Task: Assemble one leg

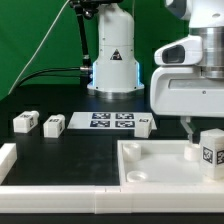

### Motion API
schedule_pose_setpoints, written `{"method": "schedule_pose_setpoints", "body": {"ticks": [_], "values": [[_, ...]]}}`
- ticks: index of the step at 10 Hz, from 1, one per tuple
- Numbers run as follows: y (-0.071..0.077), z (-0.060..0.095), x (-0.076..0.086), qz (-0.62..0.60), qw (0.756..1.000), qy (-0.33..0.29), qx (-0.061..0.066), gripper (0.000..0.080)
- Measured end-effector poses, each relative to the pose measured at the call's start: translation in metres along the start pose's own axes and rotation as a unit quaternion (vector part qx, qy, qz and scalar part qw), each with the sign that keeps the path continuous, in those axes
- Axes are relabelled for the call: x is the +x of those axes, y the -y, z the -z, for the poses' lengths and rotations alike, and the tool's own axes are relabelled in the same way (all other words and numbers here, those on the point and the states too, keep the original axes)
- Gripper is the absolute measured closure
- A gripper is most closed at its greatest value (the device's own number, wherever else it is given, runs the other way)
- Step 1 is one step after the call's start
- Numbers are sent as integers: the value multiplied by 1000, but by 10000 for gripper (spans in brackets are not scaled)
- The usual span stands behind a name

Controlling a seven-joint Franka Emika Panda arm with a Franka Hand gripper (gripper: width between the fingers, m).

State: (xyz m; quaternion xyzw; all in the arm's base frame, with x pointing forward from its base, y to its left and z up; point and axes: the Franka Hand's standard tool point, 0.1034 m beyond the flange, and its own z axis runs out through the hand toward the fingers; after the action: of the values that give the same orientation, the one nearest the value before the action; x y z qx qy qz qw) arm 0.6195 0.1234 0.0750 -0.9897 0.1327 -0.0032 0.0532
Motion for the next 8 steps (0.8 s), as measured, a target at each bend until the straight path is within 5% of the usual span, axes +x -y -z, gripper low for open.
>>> {"method": "schedule_pose_setpoints", "body": {"ticks": [5, 7, 8], "values": [[-9, 3, 6, 302, 953, 3, -27, 151], [-9, 3, 5, 322, 946, 3, -27, 151], [-9, 3, 6, 321, 947, 3, -27, 267]]}}
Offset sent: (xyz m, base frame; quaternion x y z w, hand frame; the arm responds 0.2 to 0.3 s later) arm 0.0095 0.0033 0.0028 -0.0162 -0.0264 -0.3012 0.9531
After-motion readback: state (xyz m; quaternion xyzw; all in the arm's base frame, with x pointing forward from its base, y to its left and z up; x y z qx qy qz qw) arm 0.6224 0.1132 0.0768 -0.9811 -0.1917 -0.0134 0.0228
